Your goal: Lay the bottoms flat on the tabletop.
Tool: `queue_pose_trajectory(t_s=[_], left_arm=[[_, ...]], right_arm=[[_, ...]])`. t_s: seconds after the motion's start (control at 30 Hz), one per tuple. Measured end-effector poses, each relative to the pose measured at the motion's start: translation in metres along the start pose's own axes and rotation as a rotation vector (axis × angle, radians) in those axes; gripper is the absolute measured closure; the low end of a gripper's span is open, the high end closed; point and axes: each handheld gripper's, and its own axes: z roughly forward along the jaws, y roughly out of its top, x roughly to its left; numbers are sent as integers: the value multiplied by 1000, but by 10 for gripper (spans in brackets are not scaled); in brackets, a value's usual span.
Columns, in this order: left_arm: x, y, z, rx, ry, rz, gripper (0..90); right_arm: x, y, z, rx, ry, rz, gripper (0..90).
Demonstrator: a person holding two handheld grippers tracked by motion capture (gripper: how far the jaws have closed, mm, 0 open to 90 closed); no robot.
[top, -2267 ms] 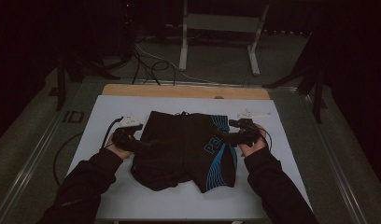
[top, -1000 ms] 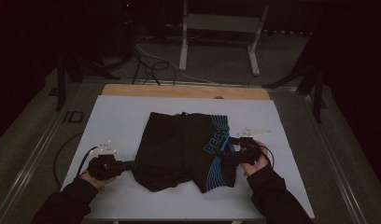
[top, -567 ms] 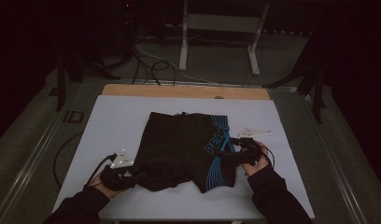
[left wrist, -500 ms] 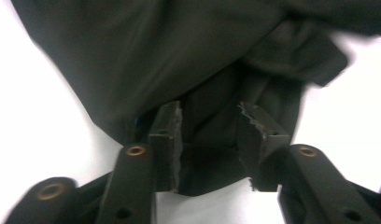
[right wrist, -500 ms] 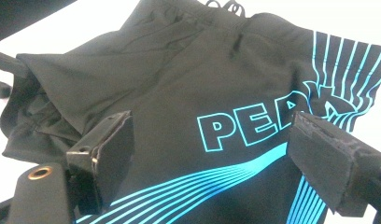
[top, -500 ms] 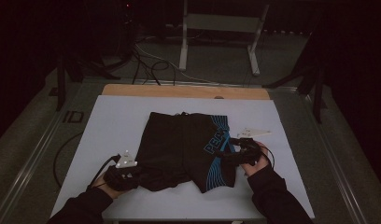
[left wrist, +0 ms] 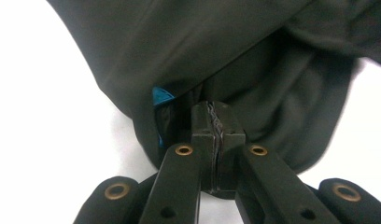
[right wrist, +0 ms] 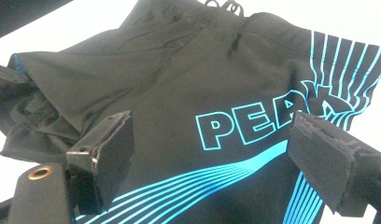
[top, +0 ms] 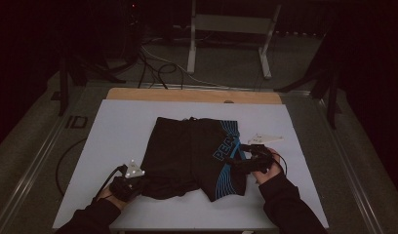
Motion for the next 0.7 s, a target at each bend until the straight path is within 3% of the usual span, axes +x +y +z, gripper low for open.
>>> queue_pose_trajectory(t_s=[0.03, 0.07, 0.17, 0.4, 0.63, 0.67, 0.7], left_arm=[[0, 0, 0, 0, 0, 0, 894], [-3, -3, -13, -54, -15, 25, 892], [-7, -10, -27, -91, -22, 54, 890], [-14, -33, -44, -62, -36, 68, 881], [-13, -44, -47, -29, -44, 84, 899], [-12, -42, -45, -56, -12, 67, 777], [-12, -42, -45, -56, -12, 67, 700]], right_arm=[[0, 0, -1, 1, 1, -3, 151], [0, 0, -1, 2, -1, -6, 151], [-1, -1, -3, -1, -3, 2, 151], [-3, -4, -8, -4, -8, 15, 151], [-3, -5, -10, -3, -7, 17, 151], [-2, -5, -10, -1, -10, 16, 151], [-2, -5, -9, -2, -10, 15, 151]])
